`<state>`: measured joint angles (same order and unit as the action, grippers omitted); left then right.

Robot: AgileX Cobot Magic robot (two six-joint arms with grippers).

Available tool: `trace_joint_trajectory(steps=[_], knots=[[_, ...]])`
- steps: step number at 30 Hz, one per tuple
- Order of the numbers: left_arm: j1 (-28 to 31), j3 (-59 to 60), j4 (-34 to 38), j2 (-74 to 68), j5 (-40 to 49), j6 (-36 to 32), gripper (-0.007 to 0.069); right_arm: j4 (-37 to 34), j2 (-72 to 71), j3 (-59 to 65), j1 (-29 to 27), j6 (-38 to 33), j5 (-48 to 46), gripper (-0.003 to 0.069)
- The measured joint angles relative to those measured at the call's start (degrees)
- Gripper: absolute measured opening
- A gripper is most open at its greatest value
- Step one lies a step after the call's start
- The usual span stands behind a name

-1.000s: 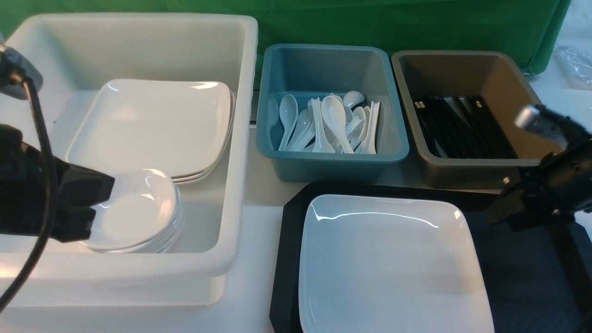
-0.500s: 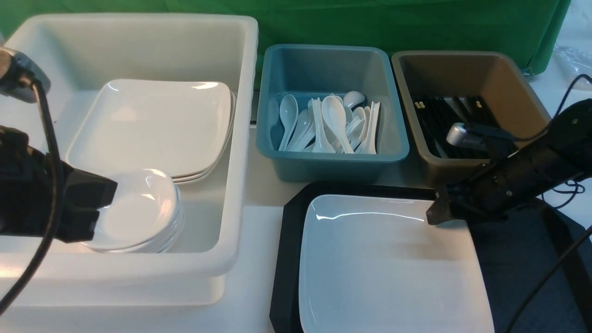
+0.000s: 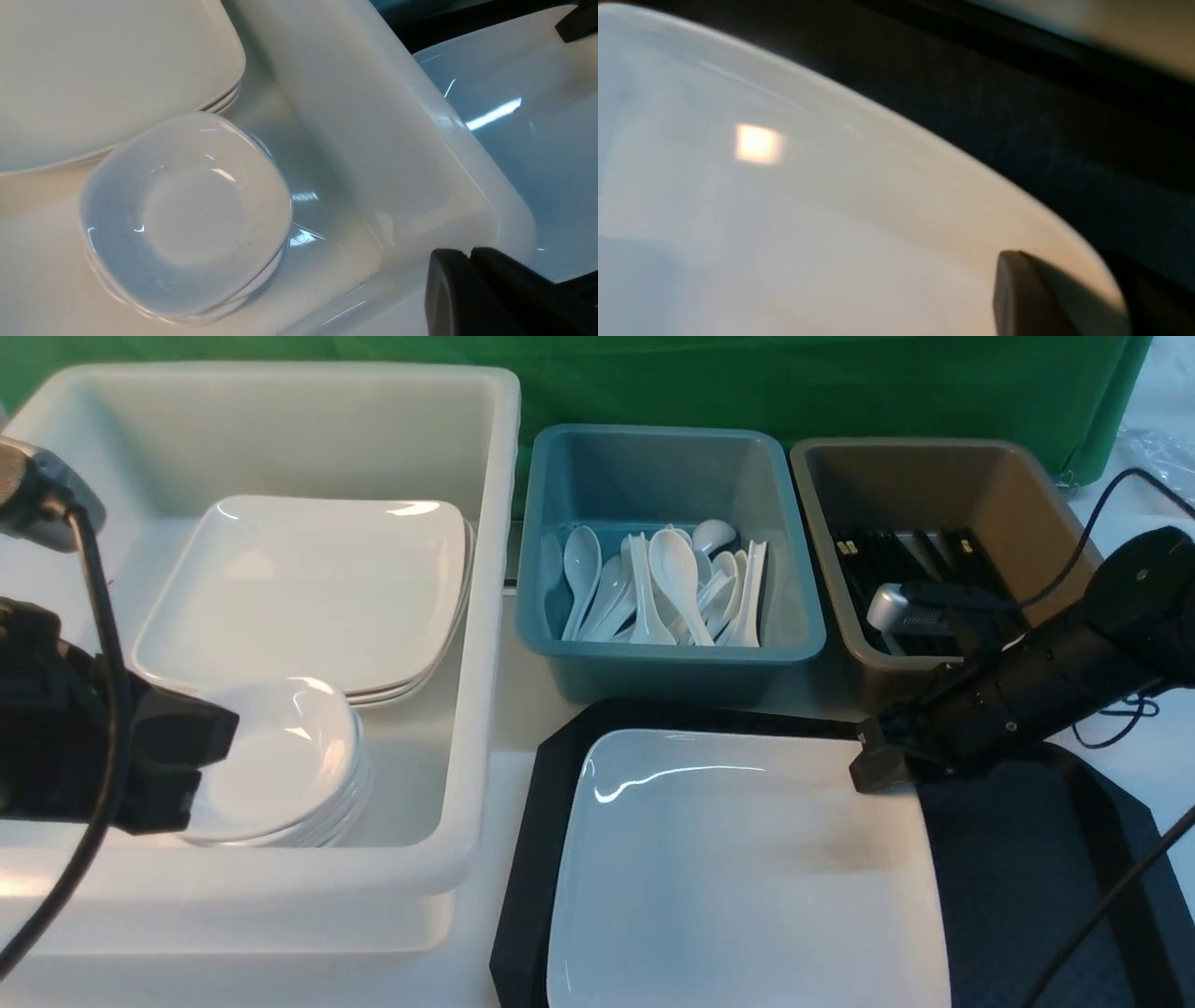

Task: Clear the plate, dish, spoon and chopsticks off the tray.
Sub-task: Use the right arm to grab a plate from the dinner plate, then use the right arm to put the plate into the large storage box on the left

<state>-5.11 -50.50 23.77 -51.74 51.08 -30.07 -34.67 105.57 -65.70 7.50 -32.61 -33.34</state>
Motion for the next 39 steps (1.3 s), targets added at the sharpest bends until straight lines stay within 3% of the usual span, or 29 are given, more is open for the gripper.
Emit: trace_joint_trajectory(steps=[5, 10, 30, 39], knots=[[0.00, 0.00, 0.05, 0.00, -0.30, 0.05, 0.0015, -0.10, -8.43, 0.00, 0.14, -1.44, -2.76, 0.0111], [0.00, 0.00, 0.05, 0.00, -0.73, 0.05, 0.0015, 0.17, -14.19, 0.00, 0.23, -1.60, -3.52, 0.0071], [0.00, 0.00, 0.11, 0.00, -1.56, 0.05, 0.0015, 3.49, -26.43, -0.21, 0.23, -2.70, -6.66, 0.0064], [0.00, 0.00, 0.11, 0.00, -5.31, 1.78, 0.0015, 3.65, -28.54, -7.62, 0.23, -1.05, -10.19, 0.0064]])
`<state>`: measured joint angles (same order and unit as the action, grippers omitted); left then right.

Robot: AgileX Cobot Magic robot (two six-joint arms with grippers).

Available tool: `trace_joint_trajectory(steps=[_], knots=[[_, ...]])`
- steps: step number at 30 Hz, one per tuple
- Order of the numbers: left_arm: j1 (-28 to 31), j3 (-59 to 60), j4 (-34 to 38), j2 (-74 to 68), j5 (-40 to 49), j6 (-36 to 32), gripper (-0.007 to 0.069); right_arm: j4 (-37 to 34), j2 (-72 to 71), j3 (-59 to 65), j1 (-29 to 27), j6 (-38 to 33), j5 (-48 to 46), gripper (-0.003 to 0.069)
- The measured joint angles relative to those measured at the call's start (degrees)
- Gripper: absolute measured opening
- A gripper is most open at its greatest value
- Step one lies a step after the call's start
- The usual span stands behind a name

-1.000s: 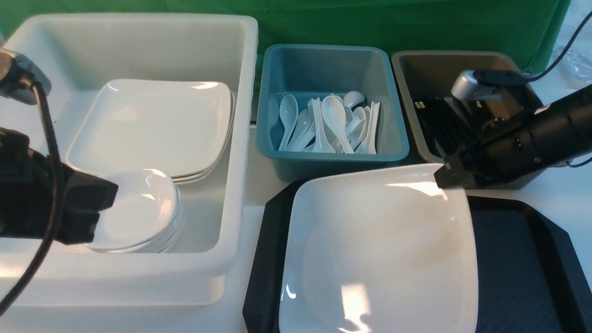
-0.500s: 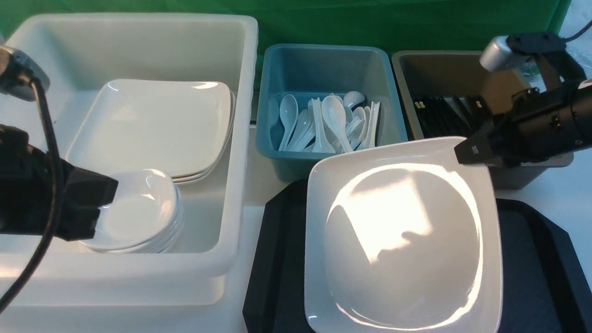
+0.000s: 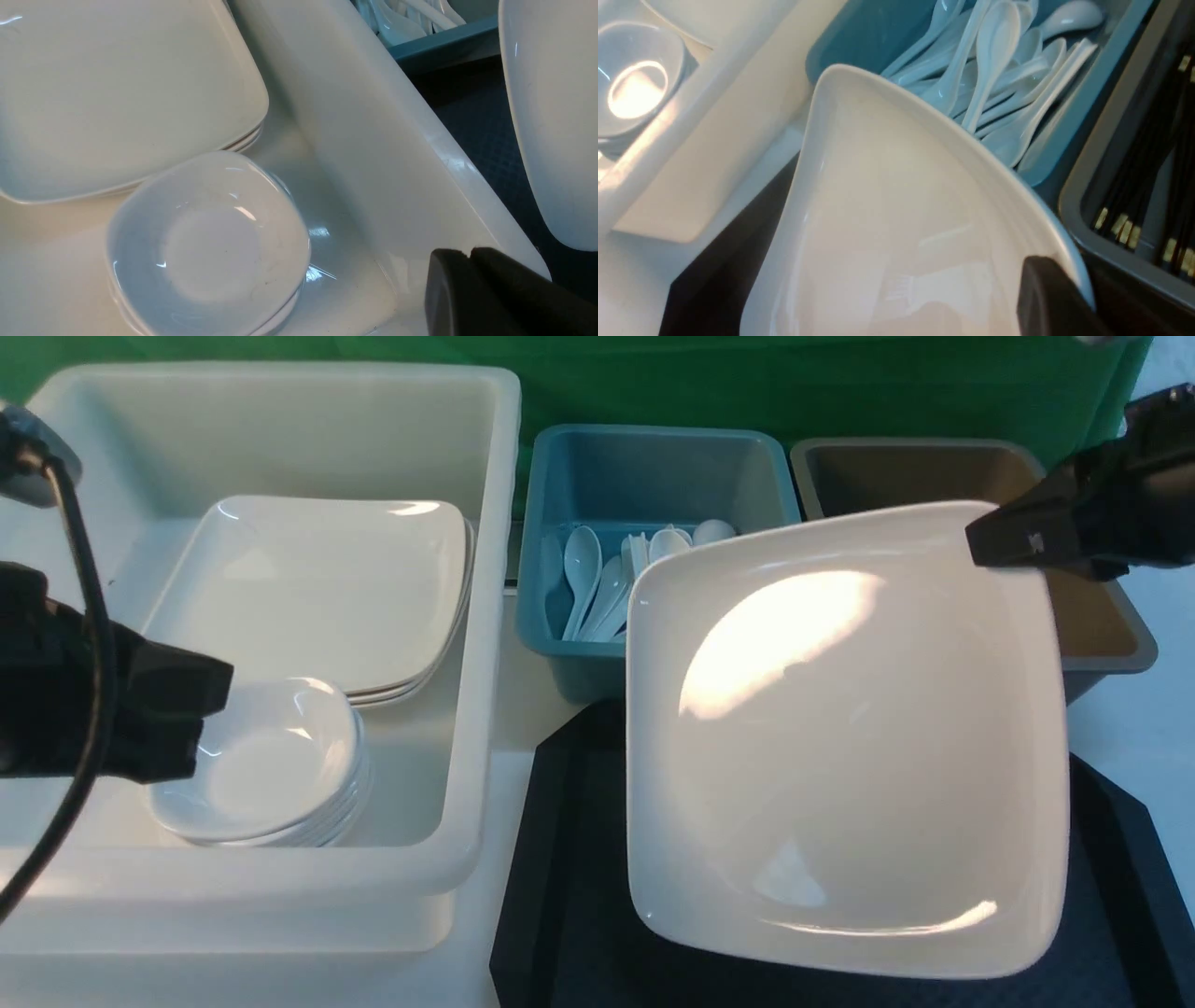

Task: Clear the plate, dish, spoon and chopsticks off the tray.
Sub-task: Use the right arm to put the plate into the large storage box on the left

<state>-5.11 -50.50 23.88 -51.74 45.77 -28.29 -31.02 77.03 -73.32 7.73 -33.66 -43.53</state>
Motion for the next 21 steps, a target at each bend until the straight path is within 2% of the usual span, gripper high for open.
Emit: trace_joint_trajectory(steps=[12, 21], knots=[[0.00, 0.00, 0.00, 0.00, -6.82, 2.58, 0.0015, -0.12, 1.17, -14.82, 0.00, 4.38, -0.97, 0.0064], [0.00, -4.83, -0.23, -3.82, -13.33, 3.35, 0.0015, -9.08, 12.57, -29.89, 1.98, 5.05, -0.80, 0.0064]])
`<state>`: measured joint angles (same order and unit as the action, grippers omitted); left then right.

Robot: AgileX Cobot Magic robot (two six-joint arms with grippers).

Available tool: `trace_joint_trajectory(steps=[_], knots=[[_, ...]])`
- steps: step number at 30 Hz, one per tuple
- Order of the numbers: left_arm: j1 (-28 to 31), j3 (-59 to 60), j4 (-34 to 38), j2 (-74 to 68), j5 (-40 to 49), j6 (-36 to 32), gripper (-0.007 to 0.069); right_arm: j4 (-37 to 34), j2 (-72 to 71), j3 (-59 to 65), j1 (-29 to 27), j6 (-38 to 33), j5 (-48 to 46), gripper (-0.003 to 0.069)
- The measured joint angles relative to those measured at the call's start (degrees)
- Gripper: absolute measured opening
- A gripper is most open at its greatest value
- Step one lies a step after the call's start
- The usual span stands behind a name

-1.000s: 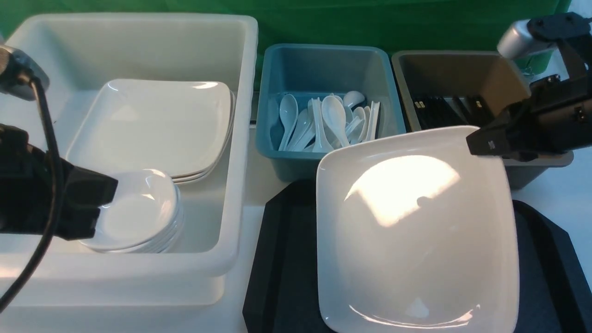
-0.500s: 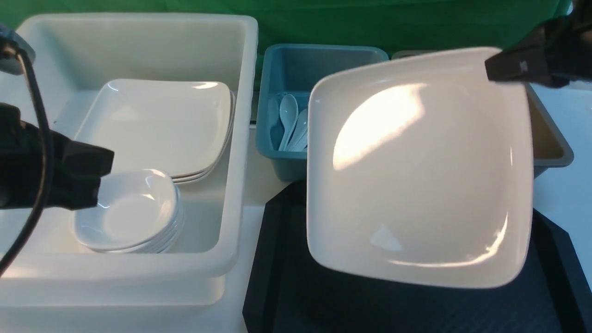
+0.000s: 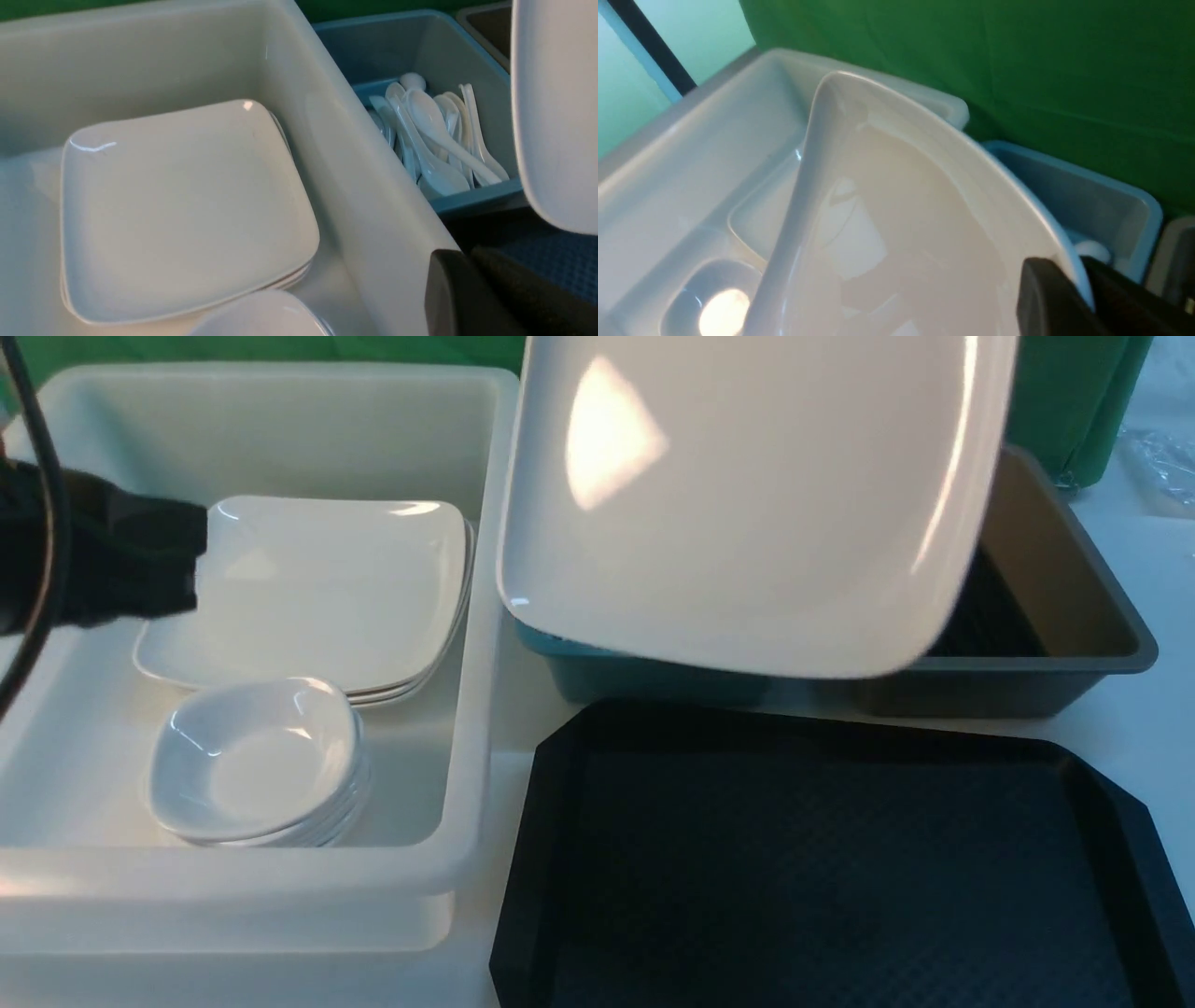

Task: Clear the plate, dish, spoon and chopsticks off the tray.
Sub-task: Use the right arm to put the plate into the large storage box on the left

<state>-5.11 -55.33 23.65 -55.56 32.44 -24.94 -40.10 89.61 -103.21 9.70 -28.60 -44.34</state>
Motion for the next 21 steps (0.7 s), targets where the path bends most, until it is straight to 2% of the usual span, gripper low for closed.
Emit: trace_joint_trajectory(steps=[4, 7, 8, 14, 18, 21], knots=[[0.00, -4.91, -0.43, -3.76, -1.68, 2.14, 0.0015, -0.99, 6.32, -8.15, 3.34, 2.12, 0.89, 0.0064], [0.00, -7.48, -3.53, -5.65, -3.26, 5.76, 0.0015, -1.17, 10.18, -13.17, 5.43, 3.68, 1.77, 0.0064], [0.00, -9.49, -8.39, -6.70, -3.97, 11.44, 0.0015, -1.48, 13.91, -16.77, 7.34, 5.00, 2.48, 0.0064], [0.00, -10.72, -24.70, -7.23, -4.15, 27.43, 0.0015, -1.55, 22.46, -22.22, 12.78, 6.99, 9.94, 0.0064], [0.00, -10.72, -28.99, -7.23, -3.11, 32.07, 0.0015, -1.61, 26.20, -22.31, 15.89, 6.99, 15.08, 0.0064], [0.00, -10.72, -29.94, -7.23, -1.76, 33.03, 0.0015, -1.61, 28.68, -22.35, 18.07, 6.99, 18.96, 0.0064]])
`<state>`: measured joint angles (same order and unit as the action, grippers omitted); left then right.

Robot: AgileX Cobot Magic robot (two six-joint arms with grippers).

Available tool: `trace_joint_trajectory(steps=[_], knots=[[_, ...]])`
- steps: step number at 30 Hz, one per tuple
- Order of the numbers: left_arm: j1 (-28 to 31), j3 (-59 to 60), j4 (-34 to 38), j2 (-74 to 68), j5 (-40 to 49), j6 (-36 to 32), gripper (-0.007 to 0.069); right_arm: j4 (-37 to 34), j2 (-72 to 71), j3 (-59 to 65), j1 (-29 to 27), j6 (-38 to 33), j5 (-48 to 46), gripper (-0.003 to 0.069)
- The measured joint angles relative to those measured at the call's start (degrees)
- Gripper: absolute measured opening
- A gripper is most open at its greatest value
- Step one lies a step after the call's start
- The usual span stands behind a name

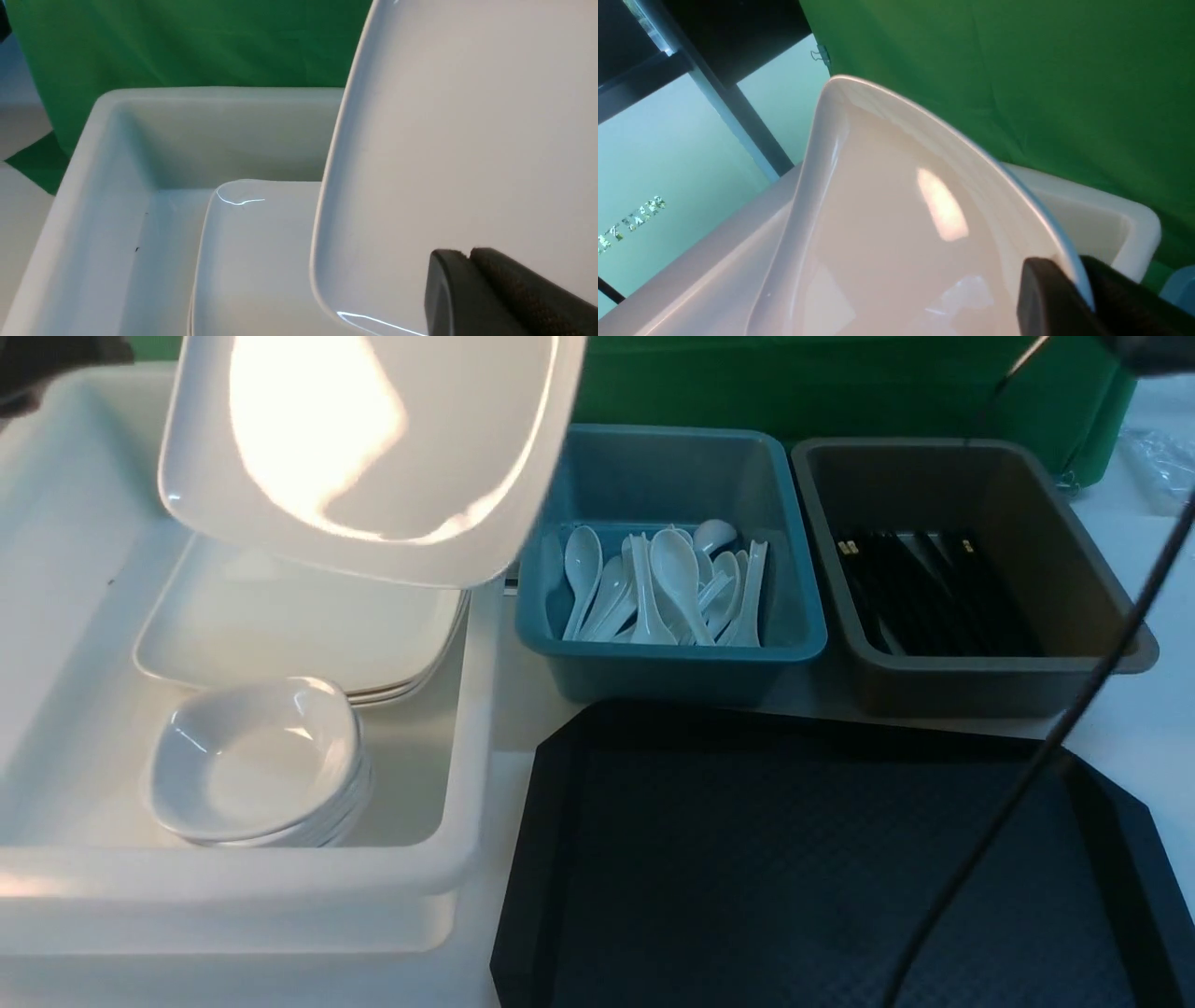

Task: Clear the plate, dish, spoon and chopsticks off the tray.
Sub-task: Use the right arm to put the plate into the large storage box on the left

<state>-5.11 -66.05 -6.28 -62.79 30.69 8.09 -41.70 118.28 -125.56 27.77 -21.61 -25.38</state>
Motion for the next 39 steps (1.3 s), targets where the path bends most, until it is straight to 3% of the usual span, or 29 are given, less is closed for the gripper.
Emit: trace_joint_trajectory(steps=[18, 25, 39], knots=[[0.00, 0.00, 0.11, 0.00, 4.22, 0.63, 0.0015, 0.14, 11.87, -0.06, 9.00, -7.14, 22.65, 0.0064], [0.00, 0.00, 0.11, 0.00, 5.30, 0.57, 0.0015, 0.01, 14.41, -0.08, 9.59, -12.15, 24.26, 0.0064], [0.00, 0.00, 0.34, 0.00, 5.76, -0.25, 0.0015, -0.70, 17.03, -0.31, 10.12, -15.02, 25.38, 0.0071]])
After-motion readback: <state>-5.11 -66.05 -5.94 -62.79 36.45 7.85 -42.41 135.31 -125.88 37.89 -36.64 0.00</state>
